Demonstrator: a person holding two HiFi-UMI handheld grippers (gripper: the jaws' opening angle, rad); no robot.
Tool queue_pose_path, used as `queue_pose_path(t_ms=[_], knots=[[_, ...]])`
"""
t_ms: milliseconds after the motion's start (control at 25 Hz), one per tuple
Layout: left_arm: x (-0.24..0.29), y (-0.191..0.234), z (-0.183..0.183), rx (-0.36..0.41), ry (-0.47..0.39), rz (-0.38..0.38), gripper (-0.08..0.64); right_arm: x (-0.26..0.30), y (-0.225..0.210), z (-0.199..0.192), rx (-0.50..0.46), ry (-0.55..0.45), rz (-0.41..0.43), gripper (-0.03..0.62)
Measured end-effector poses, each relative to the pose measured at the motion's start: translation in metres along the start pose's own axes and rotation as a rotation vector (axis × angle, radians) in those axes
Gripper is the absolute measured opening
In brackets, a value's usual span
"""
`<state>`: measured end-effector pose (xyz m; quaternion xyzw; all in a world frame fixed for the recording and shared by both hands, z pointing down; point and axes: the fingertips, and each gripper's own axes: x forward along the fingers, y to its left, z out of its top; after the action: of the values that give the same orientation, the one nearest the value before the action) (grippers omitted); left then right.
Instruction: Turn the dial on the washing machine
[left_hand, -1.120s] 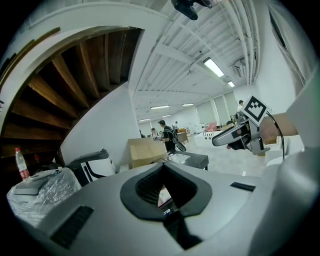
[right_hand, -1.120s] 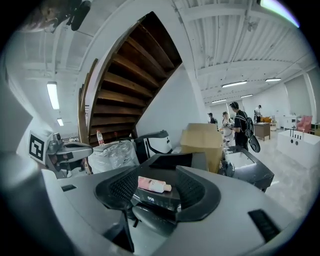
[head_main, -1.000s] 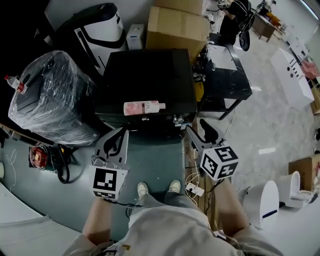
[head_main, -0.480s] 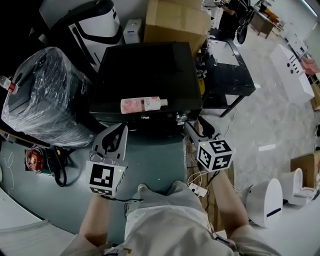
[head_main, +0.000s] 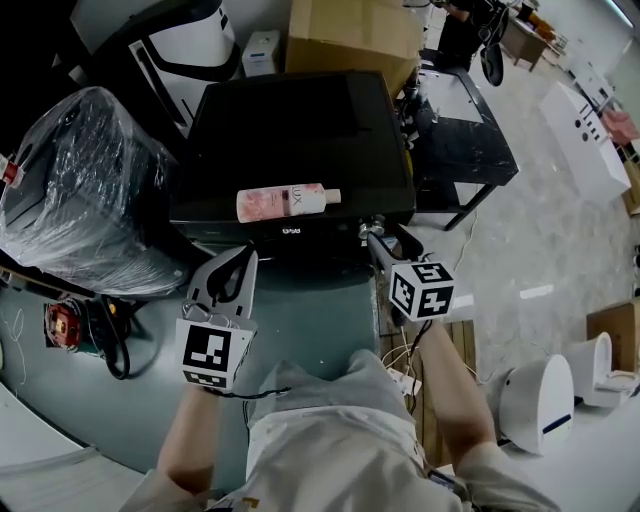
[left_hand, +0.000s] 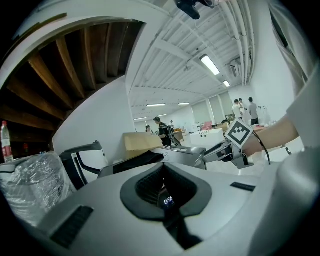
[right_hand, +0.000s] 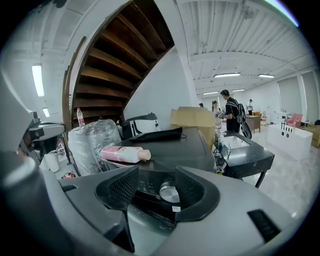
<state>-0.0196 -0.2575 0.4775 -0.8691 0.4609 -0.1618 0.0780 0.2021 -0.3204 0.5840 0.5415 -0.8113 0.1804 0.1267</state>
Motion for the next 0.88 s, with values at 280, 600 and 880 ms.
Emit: queue_pose_path(t_ms=[280,600,880], knots=[[0.014,-0.003,-0.032,-0.017,0.007,-0.026,0.018,0.037,-0.022,-0.037,0.036,0.040,-0.033,0.252],[0.021,-0.001,-0.056,-0.035,0.035,-0.017,0.018,0.067,-0.039,-0.059,0.060,0.074,-0.056,0.252],[0.027,-0.002,-0.066,-0.083,0.061,-0.021,0.018,0.072,-0.037,-0.060,-0.009,0.097,-0.049,0.241]])
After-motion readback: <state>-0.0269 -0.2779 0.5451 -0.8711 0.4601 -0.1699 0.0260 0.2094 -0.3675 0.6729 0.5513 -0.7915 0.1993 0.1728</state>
